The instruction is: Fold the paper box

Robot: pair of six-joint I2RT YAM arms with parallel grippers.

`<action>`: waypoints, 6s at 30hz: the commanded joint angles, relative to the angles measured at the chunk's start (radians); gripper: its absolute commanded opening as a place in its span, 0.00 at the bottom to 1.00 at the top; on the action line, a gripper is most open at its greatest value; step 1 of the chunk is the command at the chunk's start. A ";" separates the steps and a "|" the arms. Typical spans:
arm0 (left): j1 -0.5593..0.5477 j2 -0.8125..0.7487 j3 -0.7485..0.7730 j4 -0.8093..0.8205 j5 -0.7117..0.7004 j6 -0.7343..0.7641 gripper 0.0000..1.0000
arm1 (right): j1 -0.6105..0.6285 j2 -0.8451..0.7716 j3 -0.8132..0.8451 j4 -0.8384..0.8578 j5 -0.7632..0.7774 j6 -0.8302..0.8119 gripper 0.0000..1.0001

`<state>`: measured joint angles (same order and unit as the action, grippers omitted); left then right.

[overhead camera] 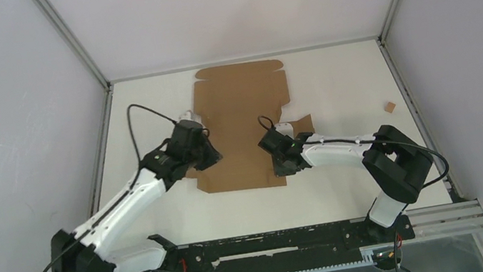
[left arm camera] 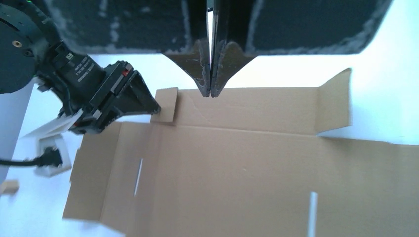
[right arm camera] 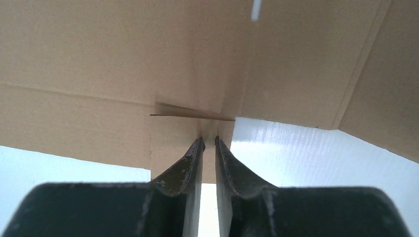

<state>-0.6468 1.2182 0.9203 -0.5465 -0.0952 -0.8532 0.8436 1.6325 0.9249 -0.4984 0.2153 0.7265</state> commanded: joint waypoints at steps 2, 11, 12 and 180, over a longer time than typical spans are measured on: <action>0.089 -0.132 -0.066 -0.137 -0.092 -0.010 0.05 | -0.011 -0.013 0.028 -0.020 0.022 -0.025 0.23; 0.137 -0.256 -0.181 -0.255 -0.196 -0.164 0.06 | -0.026 0.010 0.028 -0.006 0.012 -0.032 0.22; 0.146 -0.272 -0.190 -0.262 -0.217 -0.176 0.06 | -0.026 0.012 0.028 -0.007 0.012 -0.032 0.22; 0.136 -0.456 -0.505 0.219 -0.095 -0.247 0.42 | 0.002 -0.062 0.347 -0.363 0.130 -0.270 0.62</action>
<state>-0.5144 0.7979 0.4511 -0.4091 -0.1978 -1.0504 0.8749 1.5848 1.2449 -0.8852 0.3904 0.4339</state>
